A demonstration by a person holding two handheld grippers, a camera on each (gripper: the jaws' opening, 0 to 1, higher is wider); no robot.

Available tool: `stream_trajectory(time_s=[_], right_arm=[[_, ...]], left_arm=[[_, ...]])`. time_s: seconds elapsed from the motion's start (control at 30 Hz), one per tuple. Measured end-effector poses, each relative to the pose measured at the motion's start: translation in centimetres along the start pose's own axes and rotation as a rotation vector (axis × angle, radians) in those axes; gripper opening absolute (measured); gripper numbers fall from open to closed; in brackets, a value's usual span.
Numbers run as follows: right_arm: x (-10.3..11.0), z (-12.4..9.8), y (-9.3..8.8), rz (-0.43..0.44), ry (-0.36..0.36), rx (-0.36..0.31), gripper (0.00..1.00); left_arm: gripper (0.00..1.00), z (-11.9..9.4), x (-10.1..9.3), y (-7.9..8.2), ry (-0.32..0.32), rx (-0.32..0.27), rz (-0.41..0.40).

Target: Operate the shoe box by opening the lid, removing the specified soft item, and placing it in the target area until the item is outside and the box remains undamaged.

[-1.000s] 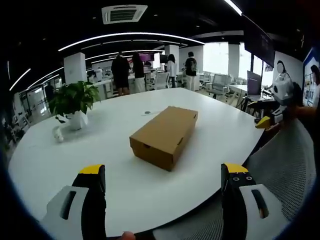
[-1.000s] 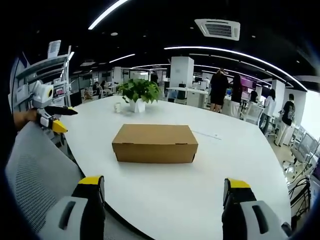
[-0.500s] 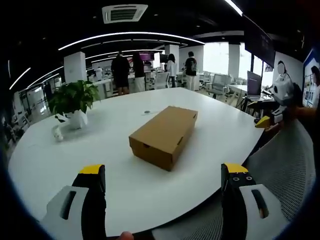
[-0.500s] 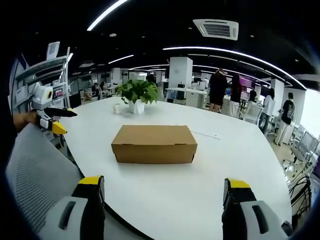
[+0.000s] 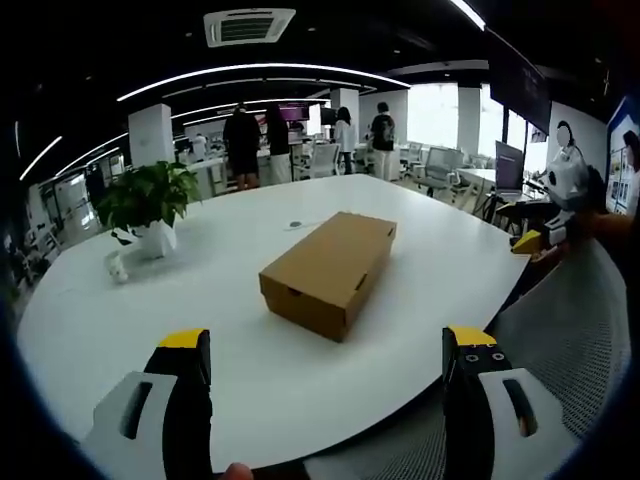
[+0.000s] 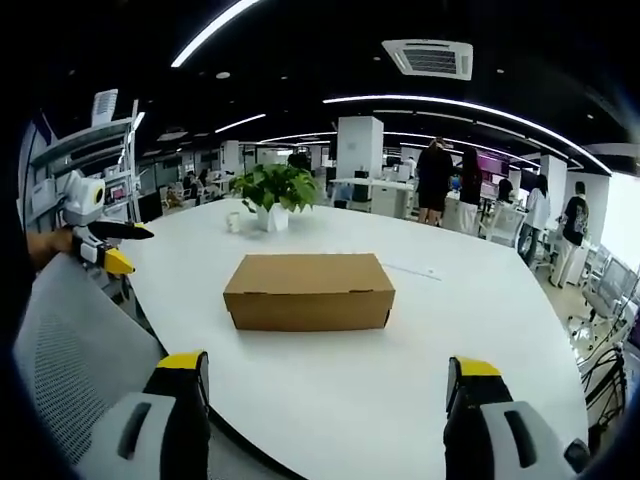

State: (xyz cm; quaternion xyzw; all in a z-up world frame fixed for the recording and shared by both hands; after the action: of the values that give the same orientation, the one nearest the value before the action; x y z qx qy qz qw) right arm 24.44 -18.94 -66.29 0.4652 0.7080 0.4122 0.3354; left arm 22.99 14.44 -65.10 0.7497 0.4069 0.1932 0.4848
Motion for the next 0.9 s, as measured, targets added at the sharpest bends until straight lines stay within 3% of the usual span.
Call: stream_trajectory(time_s=[0.33,0.9], right_arm=[[0.1,0.0,0.1,-0.032,0.006,0.014,0.99],[-0.7,0.8,1.0,-0.068,0.015,0.018,0.99]], left_arm=[[1.0,-0.1,0.3,-0.1,0.014,0.022,-0.016],[1.0,-0.1,0.8,1.3,0.023,0.04,-0.009]])
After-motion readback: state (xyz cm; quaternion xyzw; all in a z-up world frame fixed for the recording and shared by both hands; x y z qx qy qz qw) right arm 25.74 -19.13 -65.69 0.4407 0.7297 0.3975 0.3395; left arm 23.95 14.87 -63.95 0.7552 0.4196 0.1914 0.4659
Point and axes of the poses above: the point that each gripper's makers call its tool centre point, and the gripper's own axes: z roughly forward along the fingers, x roughly to its left, y roughly out of its top, the point moved 2 cm from there along -z, roughly backward along the fingers, and after that the axes turned 11 degrees about -y, right-handed, at the moved point
